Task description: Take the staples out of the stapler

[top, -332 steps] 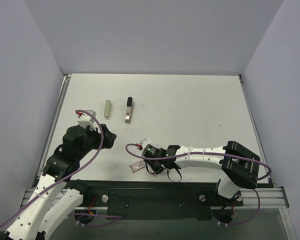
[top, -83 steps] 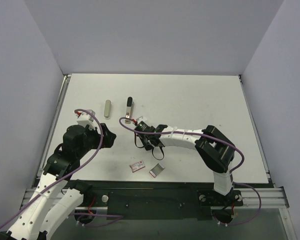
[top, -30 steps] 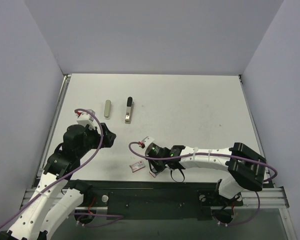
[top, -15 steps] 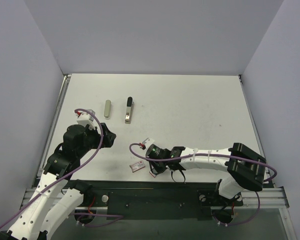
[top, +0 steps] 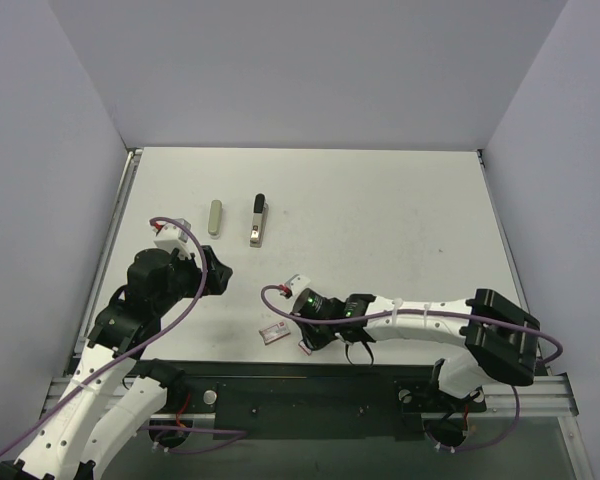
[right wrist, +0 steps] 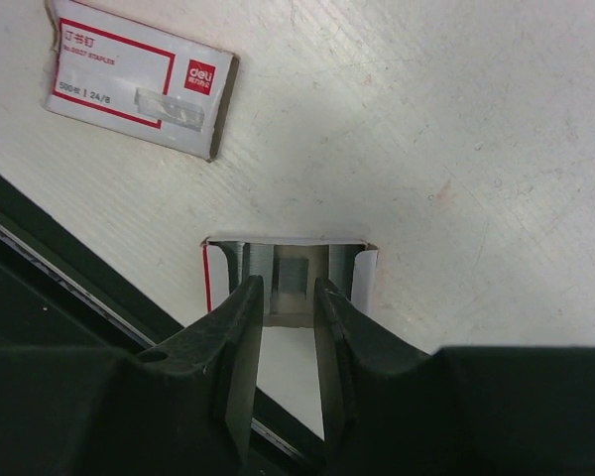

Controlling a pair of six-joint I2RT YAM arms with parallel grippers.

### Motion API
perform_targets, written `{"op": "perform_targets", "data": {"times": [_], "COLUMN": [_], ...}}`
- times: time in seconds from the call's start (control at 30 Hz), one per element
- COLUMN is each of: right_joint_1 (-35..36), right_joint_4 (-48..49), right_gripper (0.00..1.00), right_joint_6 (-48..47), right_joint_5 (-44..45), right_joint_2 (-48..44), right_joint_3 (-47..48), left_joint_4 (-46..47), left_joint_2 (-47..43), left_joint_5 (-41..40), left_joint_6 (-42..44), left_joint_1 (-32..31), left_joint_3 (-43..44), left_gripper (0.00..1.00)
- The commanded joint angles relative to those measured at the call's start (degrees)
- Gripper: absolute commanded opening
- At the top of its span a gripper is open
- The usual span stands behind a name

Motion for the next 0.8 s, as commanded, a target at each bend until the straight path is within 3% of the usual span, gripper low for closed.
{"op": "perform_targets", "data": {"times": [0.0,0.2,0.4,0.53,0.57,0.67,0.77], "right_joint_1": [0.7,1.4,4.1,6.4,7.3,8.3,9.1], "right_joint_4": [-1.8,-3.4,-4.2,-2.9,-2.5,-0.9,2.3], "right_gripper": [0.24,0.27,0.27,0.27,0.27,0.26,0.21], "right_joint_6": [0.8,1.8,5.0,8.2,8.8,12.3,15.2], "right_joint_5": [2.2,1.3,2.2,2.2,2.4,3.4,4.5], "right_joint_2": [-4.9,-10.0,-13.6,-15.4,-15.9,-16.6,-17.1], "right_joint_3": [0.7,-0.9,-5.7,-9.4,-10.1,-13.1,-15.0], "left_joint_4": [0.8,0.6,-0.1,1.0,0.9,0.5,1.0], "left_joint_2": [0.0,1.8,5.3,5.8,6.3,7.8,8.1], "left_joint_5": [0.6,2.3,3.2,-0.6,-2.3,-4.5,-7.1], "left_joint_6": [-0.3,0.0,-4.4,-9.5,-10.5,-13.6,-15.4], "left_joint_1": [0.5,0.1,-3.2,-9.6,-12.0,-15.3,-18.3], "left_joint_3": [0.7,0.6,-1.1,-3.5,-3.8,-4.9,-6.9], "left_gripper": [0.90,0.87,0.70,0.43,0.30,0.03,0.00]}}
